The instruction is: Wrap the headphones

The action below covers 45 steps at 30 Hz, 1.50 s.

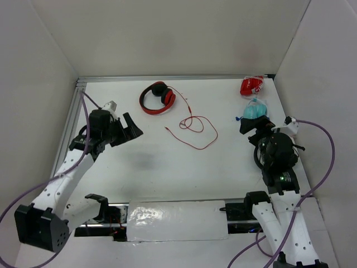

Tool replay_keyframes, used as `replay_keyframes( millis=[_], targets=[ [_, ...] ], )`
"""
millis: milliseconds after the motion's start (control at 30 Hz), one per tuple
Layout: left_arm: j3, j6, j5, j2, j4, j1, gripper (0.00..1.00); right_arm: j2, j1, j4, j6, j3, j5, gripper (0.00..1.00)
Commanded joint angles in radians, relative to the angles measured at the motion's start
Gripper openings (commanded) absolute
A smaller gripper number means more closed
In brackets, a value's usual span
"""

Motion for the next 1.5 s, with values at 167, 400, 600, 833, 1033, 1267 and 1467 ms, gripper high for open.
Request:
replay_keyframes(
  millis=[167, 400, 600, 833, 1033, 1267, 1467],
  targets=[
    [0.243, 0.014, -0.020, 0.351, 0.065, 0.046, 0.99, 0.039, 0.009, 0.075, -0.003, 0.015, 0.086, 1.00],
    [0.655, 0.017, -0.121, 0.833, -0.033, 0.078, 0.98, -0.023, 0.009, 0.153, -0.055, -0.063, 0.073, 1.00],
    [0.995, 0.005, -0.121, 1.131, -0.114, 0.108, 0.89, 0.037, 0.012, 0.140, -0.084, -0.051, 0.060, 1.00],
    [1.235, 0.043, -0.146, 1.386, -0.163, 0.095, 0.83, 0.117, 0.018, 0.129, -0.094, -0.037, 0.079, 1.00],
    [1.189, 0.083, -0.144, 1.408, -0.096, 0.089, 0.72, 0.144, 0.024, 0.124, -0.095, -0.032, 0.105, 1.00],
    [1.197, 0.151, -0.182, 1.417, -0.073, 0.065, 0.26, 0.144, 0.029, 0.124, -0.098, -0.037, 0.117, 1.00],
    [1.185, 0.154, -0.207, 1.351, -0.080, 0.045, 0.00, 0.118, 0.033, 0.138, -0.129, -0.046, 0.107, 1.00]
  ],
)
